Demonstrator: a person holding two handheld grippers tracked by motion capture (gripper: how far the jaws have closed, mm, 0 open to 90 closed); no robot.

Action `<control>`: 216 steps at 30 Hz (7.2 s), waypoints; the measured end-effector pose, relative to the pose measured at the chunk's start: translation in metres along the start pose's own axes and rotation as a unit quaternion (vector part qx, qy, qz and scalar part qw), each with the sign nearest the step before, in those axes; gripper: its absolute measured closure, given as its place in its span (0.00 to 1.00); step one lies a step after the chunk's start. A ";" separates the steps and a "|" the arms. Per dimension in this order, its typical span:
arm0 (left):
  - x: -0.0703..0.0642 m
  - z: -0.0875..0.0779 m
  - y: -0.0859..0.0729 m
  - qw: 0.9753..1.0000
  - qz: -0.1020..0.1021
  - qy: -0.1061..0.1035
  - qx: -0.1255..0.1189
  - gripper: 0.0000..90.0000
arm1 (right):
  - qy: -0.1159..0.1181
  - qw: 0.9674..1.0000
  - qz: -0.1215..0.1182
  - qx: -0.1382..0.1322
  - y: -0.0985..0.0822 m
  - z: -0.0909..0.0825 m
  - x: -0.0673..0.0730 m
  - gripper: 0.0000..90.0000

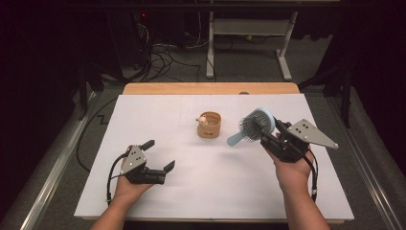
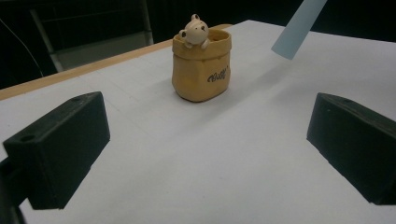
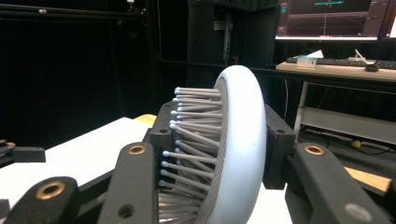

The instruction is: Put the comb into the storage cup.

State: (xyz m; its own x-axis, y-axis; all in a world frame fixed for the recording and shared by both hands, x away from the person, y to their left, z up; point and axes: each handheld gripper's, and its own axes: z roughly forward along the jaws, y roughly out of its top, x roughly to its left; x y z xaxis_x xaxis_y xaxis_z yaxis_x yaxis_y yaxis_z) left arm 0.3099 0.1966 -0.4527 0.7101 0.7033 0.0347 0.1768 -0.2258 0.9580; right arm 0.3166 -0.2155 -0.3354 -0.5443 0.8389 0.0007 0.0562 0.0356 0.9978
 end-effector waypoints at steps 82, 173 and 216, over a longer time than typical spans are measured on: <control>0.002 -0.003 -0.002 1.000 -0.003 -0.016 -0.013 0.00 | 0.002 1.000 0.018 -0.008 0.034 0.094 -0.001 0.66; 0.002 -0.001 -0.005 1.000 -0.004 -0.015 -0.004 0.00 | 0.001 0.998 0.044 0.047 -0.013 0.148 0.008 0.59; 0.002 -0.002 -0.005 1.000 -0.005 -0.022 -0.005 0.01 | -0.020 0.994 0.071 0.076 -0.016 0.143 -0.010 0.47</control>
State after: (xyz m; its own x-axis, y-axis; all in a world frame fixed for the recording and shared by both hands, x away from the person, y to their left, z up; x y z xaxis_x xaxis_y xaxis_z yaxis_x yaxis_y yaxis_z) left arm 0.3093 0.2006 -0.4565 0.7377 0.6751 0.0130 0.1772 -0.2121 0.9610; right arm 0.4403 -0.1466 -0.3607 -0.4891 0.8618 0.1345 0.2565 -0.0053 0.9665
